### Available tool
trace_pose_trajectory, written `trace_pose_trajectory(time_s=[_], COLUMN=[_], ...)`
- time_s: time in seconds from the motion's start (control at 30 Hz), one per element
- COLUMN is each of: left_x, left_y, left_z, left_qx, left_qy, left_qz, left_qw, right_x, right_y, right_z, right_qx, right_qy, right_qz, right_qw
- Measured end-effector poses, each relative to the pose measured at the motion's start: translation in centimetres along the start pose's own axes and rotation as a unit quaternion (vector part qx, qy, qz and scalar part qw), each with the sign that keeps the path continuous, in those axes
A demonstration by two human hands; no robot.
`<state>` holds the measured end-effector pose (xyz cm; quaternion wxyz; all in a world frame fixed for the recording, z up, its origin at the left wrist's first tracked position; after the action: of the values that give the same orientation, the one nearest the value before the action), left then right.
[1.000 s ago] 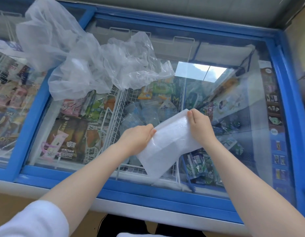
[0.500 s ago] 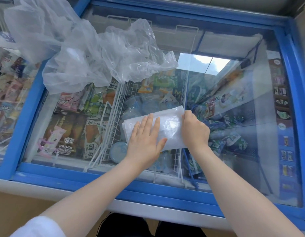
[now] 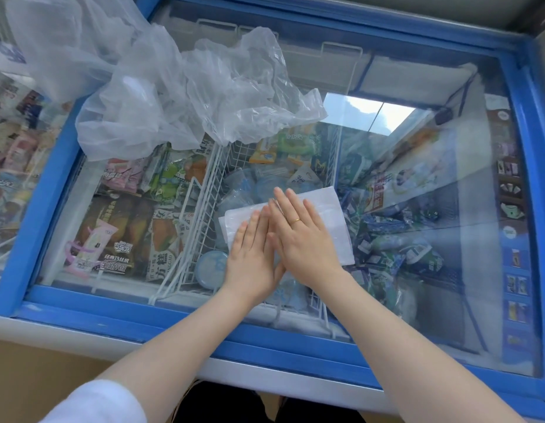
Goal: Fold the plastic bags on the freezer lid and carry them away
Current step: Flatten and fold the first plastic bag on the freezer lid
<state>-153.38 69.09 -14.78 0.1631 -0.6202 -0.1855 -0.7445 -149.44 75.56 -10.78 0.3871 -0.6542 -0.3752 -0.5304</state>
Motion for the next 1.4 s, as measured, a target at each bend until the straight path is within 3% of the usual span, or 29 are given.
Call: trace_pose_trajectory(time_s=[0.1, 0.27, 0.5, 0.63, 0.7, 0.87, 1.23, 1.4], left_x=[-0.1, -0.5, -0.1, 2.9, 3.7, 0.7, 0.7, 0.6], left_y=[0.4, 0.9, 1.4, -0.7, -1.9, -2.4, -2.7, -1.7], left_z=[-0.4, -0.5, -0.6, 0.0, 1.3, 1.8, 1.0, -1.6], left_qx=[0.031, 0.012, -0.008, 0.012, -0.021, -0.091, -0.087, -0.024], left_qy=[0.008, -0.002, 0.001, -0.001, -0.002, -0.02, 0.019, -0.011], left_qz=[0.0, 0.014, 0.008, 0.055, 0.077, 0.008, -0.023, -0.054], left_qw=[0.999, 1.0, 1.0, 0.998, 0.997, 0.996, 0.996, 0.998], right_x=[-2.7, -2.7, -2.3, -2.3, -1.5, -1.6, -2.4, -2.3], right_y=[0.5, 0.7, 2.5, 2.3, 2.1, 2.3, 2.4, 3.0], right_z=[0.6, 1.3, 6.3, 6.5, 5.9, 4.2, 5.7, 7.3], right_qx=[0.0, 0.021, -0.12, -0.122, -0.115, -0.042, -0.087, -0.137], right_qy=[0.0, 0.021, 0.03, 0.023, 0.049, 0.045, 0.005, 0.017], right_qz=[-0.075, -0.071, -0.09, -0.098, -0.084, -0.053, -0.086, -0.104], right_qw=[0.997, 0.997, 0.988, 0.987, 0.989, 0.997, 0.992, 0.985])
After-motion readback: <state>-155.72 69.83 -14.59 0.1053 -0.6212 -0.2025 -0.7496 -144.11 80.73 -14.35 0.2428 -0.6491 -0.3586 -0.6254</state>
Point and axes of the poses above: each hand's wrist, its own y-axis away from the middle knuckle, its own x-axis out of the back of the hand, z = x × y, the point moved 8 cm from there along -y, towards the middle knuckle, and after that the axes turned 5 degrees about x, right-handed, at the moved point
